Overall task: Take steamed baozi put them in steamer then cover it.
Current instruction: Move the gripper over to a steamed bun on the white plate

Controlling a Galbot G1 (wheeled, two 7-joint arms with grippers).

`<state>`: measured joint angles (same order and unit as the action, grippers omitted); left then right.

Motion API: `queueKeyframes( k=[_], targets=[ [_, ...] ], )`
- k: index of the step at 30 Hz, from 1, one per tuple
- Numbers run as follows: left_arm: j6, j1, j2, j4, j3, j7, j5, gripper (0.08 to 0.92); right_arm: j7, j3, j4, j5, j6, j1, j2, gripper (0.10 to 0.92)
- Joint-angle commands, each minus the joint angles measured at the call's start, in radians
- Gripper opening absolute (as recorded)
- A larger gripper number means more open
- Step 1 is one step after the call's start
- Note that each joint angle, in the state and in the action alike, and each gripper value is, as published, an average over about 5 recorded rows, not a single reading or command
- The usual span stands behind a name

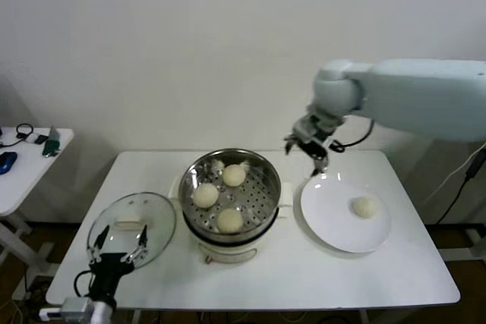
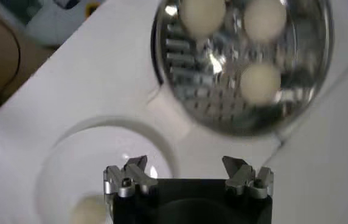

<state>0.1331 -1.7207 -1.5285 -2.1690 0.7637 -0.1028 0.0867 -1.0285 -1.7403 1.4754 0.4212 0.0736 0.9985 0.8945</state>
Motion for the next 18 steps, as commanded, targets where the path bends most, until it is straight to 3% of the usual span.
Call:
queueKeyframes(
  k=[1, 10, 18],
  targets=[
    [0.003, 0.002, 0.001, -0.001, -0.003, -0.001, -0.003, 0.823, -0.016, -0.079, -0.142, 0.008, 0.117, -0.095, -0.287, 0.823],
    [-0.003, -0.013, -0.009, -0.002, 0.010, 0.000, -0.008, 0.823, -0.014, 0.203, -0.351, -0.199, 0.070, -0.443, -0.264, 0.823],
    [-0.010, -0.026, -0.026, 0.002, 0.017, 0.001, -0.021, 0.823, -0.034, 0.338, -0.522, -0.240, 0.020, -0.615, -0.169, 0.823]
  ],
)
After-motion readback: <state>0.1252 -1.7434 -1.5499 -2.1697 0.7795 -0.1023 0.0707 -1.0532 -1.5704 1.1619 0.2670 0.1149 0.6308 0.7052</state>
